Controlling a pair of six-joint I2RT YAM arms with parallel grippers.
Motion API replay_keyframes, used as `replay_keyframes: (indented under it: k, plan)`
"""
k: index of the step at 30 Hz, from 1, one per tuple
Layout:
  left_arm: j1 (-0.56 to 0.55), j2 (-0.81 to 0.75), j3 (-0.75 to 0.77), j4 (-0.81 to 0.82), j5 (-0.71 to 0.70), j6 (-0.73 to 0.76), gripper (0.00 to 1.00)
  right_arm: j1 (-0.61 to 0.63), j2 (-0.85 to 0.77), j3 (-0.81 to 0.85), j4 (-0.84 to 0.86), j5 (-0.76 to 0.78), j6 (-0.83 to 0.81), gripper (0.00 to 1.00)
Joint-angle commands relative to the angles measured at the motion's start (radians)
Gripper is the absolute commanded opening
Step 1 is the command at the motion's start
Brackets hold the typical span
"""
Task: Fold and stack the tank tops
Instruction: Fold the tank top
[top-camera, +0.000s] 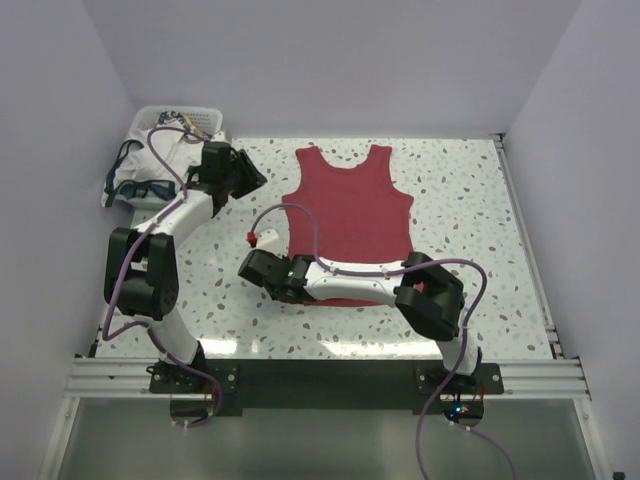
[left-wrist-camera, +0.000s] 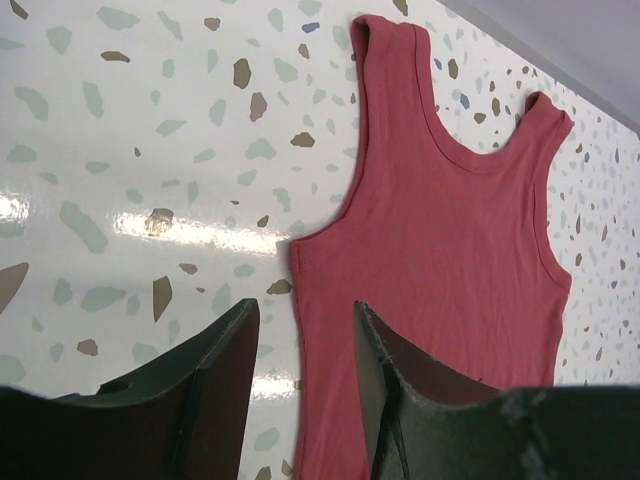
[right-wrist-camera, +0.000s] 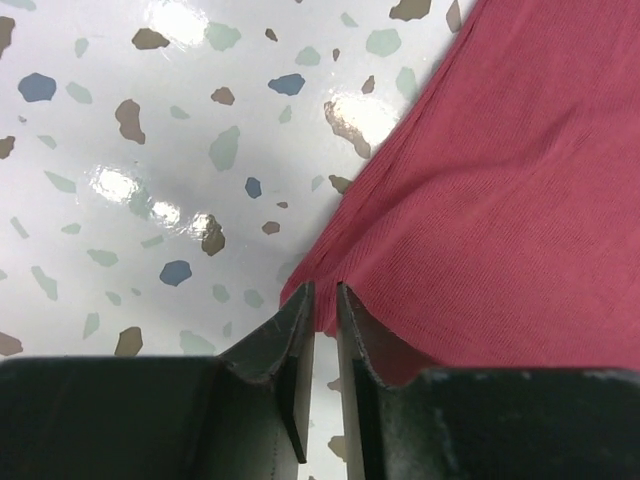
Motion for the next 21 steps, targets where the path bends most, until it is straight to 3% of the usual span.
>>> replay_keyframes:
  k: [1,7,21]
  plan:
    - [0.012,-0.036,-0.01,0.02,0.019,0.009,0.47,0.01,0.011,0.011,0.011,0.021,0.043,0.17]
    - [0.014,-0.025,-0.027,0.032,0.034,0.006,0.47,0.024,0.034,-0.014,0.046,-0.021,0.059,0.17]
    - [0.015,-0.013,-0.035,0.045,0.041,0.009,0.47,0.044,0.058,-0.005,0.027,0.007,0.072,0.3]
